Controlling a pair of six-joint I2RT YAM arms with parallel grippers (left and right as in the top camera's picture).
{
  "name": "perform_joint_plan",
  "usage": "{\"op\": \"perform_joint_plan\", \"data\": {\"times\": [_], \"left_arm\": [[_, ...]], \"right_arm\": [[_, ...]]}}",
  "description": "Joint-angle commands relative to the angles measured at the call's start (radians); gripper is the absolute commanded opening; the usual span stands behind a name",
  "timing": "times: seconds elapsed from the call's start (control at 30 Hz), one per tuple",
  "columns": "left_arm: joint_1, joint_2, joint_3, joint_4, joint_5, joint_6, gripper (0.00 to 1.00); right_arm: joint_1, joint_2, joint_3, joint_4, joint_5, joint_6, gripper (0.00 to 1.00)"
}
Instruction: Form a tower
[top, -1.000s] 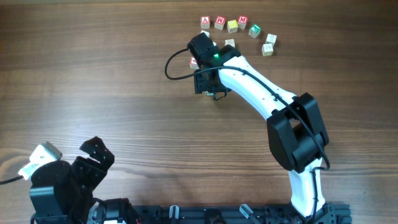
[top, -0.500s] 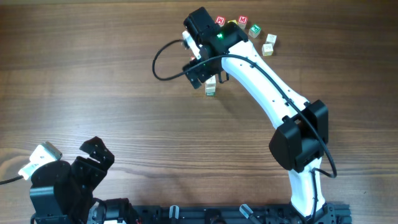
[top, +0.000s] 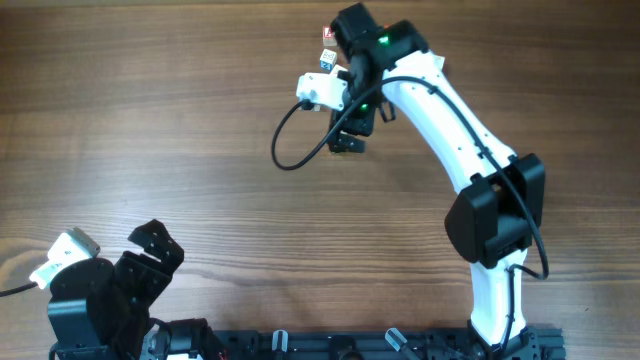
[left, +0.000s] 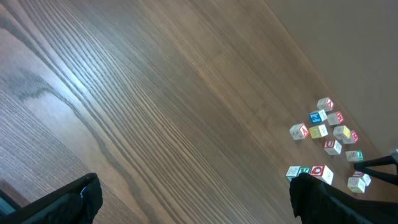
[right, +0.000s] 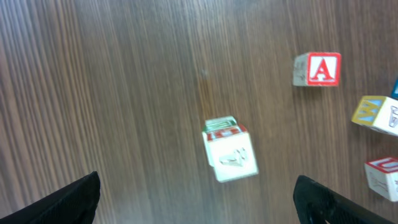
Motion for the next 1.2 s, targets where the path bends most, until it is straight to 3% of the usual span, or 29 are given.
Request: {"op": "perform_joint_plan", "data": {"times": [0.0,0.77,1.17], "left_arm": [[-0.005,-0.004,-0.001,0.003,0.008,-0.002,1.0],[-0.005,-0.004,-0.001,0.003,0.008,-0.003,1.0],[-0.005,-0.004,-0.001,0.003,0.008,-0.002,1.0]], "right_arm": [[0.0,0.084,0.006,0.003,-0.02,-0.106,1.0],[0.001,0.208,0.006,0.094,0.081,-0.15,0.99],[0.001,0.208,0.006,0.098,0.08,-0.147,0.85]]}}
